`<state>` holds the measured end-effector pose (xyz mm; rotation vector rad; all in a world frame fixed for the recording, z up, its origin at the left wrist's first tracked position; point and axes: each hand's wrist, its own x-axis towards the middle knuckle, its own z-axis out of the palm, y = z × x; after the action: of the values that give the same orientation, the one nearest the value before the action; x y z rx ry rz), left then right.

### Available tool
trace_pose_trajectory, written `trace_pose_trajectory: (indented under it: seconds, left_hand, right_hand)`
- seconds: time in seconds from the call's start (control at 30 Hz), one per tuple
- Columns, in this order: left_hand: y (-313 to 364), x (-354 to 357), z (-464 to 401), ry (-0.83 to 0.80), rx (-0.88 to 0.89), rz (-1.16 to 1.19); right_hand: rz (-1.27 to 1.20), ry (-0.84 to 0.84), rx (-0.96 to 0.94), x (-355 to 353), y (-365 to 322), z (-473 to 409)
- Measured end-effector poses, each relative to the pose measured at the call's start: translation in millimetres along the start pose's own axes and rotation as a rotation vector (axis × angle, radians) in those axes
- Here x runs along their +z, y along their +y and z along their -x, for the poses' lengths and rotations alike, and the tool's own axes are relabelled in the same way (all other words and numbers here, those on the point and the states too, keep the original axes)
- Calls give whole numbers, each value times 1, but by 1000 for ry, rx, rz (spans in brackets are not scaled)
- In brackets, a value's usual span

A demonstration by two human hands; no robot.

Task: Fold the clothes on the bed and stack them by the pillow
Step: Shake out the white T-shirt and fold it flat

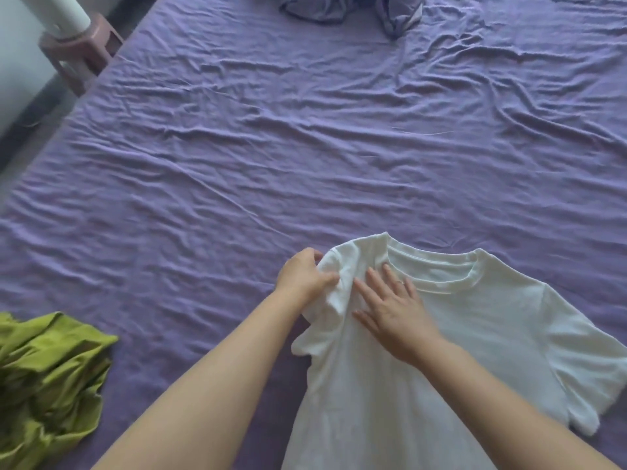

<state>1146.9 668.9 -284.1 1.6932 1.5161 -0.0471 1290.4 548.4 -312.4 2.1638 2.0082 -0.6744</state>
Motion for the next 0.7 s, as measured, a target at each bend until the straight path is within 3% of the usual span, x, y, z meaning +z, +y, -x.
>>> trace_pose_trajectory:
  seconds: [0.07, 0.23, 0.33, 0.47, 0.7]
  left_hand:
    - [2, -4, 3, -7, 40, -110]
    - [-4, -11, 23, -126, 187, 120]
    - [-12, -17, 31, -197, 264, 49]
    - [-13, -36, 14, 7, 361, -169]
    - [-30, -49, -14, 171, 277, -635]
  right_hand:
    - [17, 26, 2, -1, -4, 3]
    - [-66, 55, -27, 8, -24, 24]
    - [-112, 67, 4, 14, -30, 29]
    - [-65, 75, 25, 20, -35, 25]
    - [58, 70, 31, 32, -55, 1]
